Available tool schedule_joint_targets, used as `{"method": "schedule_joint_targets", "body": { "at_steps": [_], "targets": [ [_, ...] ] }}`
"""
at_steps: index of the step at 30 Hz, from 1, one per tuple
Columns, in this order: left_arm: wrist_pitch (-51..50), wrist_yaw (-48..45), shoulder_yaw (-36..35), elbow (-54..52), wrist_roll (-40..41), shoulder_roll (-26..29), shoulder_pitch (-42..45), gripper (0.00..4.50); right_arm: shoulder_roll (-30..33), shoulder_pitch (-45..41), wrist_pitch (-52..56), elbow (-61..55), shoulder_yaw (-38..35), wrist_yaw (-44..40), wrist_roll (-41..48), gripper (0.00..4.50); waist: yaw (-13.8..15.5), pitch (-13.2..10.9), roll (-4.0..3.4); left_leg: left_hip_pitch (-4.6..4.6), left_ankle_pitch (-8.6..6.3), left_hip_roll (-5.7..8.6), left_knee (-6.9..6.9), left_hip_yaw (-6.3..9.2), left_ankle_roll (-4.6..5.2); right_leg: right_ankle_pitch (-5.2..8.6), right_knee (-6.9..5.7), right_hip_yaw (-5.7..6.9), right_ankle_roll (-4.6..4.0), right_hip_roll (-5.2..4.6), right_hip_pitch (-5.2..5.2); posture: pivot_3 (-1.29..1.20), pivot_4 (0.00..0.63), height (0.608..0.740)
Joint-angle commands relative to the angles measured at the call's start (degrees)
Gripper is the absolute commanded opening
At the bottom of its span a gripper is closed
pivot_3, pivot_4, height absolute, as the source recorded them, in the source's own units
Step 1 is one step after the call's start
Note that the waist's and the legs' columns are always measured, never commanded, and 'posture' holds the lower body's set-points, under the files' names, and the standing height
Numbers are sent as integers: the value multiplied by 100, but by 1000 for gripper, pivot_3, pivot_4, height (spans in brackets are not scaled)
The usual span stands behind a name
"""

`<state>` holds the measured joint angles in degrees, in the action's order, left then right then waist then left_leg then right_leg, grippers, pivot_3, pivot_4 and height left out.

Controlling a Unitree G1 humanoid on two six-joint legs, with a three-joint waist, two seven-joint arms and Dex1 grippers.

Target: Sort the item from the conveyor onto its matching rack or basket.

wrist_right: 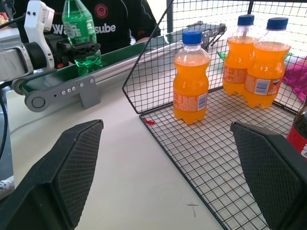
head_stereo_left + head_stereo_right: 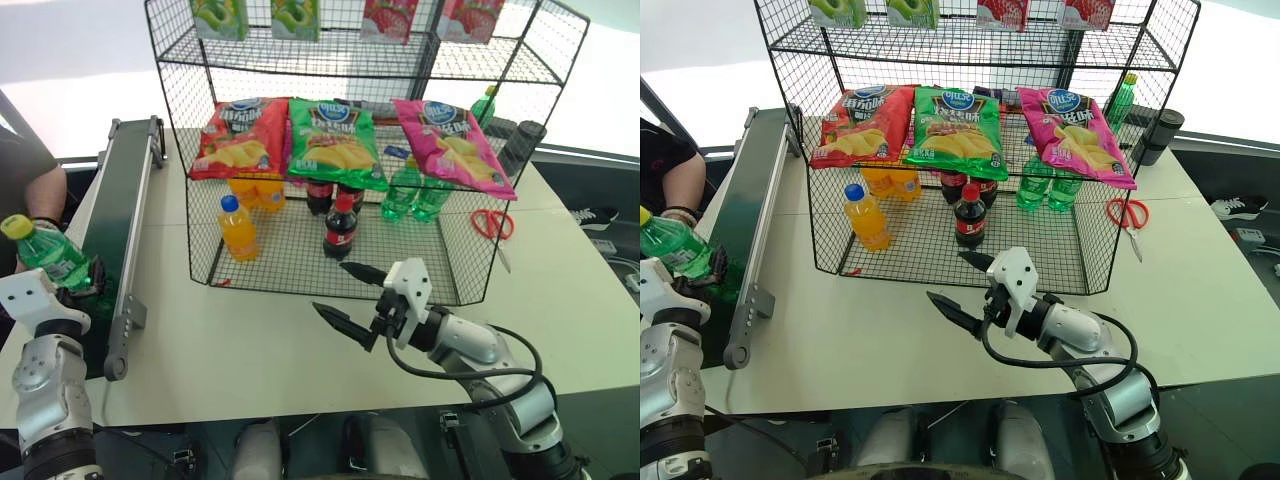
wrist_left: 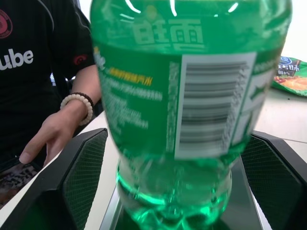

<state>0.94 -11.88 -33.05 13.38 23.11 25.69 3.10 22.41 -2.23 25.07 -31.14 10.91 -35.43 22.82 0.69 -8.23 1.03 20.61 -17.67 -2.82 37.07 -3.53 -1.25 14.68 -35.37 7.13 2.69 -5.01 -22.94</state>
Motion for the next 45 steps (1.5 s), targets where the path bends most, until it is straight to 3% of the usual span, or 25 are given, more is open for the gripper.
{"method": "schedule_joint_targets", "body": {
  "at_steps": [1,7,13,20,22,32,37,45],
  "targets": [
    [133,16,-187,-184,32,79,-8,2758,-46,-36,-53,-74,-2,-34,92,4500,1,0,0,0,0,0,0,0,0,0,0,0,0,0,0,0,150,734],
    [-50,-135,-162,-607,192,164,-41,2700,-36,-34,-28,-79,-19,-43,121,4500,2,-1,1,0,0,0,0,0,0,0,0,0,0,0,-1,0,150,734],
    [-931,-719,91,-2112,909,435,-63,2700,24,-67,-25,-28,-120,-91,158,4500,3,-10,46,65,2,0,12,26,-2,-2,0,20,-1,1,-42,0,150,734],
    [-1989,-1906,1445,-3377,1319,894,79,2700,277,-127,-132,109,-451,-251,163,4500,5,-20,25,67,2,15,16,30,-1,-5,11,24,2,-4,-30,0,150,734],
    [-2221,-2514,2226,-3523,1371,907,339,2700,371,-170,-25,23,-615,-296,304,4500,4,-24,19,66,2,15,15,30,-1,-5,11,24,3,1,-30,0,150,734],
    [-1679,-4757,4692,-2222,499,164,1917,2700,341,-335,303,-300,-779,-75,676,4500,10,-24,10,61,4,12,15,36,0,-7,3,22,-5,54,-32,0,150,734],
    [-1207,-5350,5004,-1623,187,-275,2467,2700,275,-268,354,-409,-792,73,677,4500,8,-24,9,66,5,13,22,35,0,-9,3,24,-5,52,-32,0,150,734],
    [-747,-5669,5078,-1213,-138,-548,2630,2700,283,-221,488,-560,-785,161,777,4500,9,-24,9,64,5,14,26,38,1,-9,-2,22,-4,51,-31,0,150,734]
  ]
}}
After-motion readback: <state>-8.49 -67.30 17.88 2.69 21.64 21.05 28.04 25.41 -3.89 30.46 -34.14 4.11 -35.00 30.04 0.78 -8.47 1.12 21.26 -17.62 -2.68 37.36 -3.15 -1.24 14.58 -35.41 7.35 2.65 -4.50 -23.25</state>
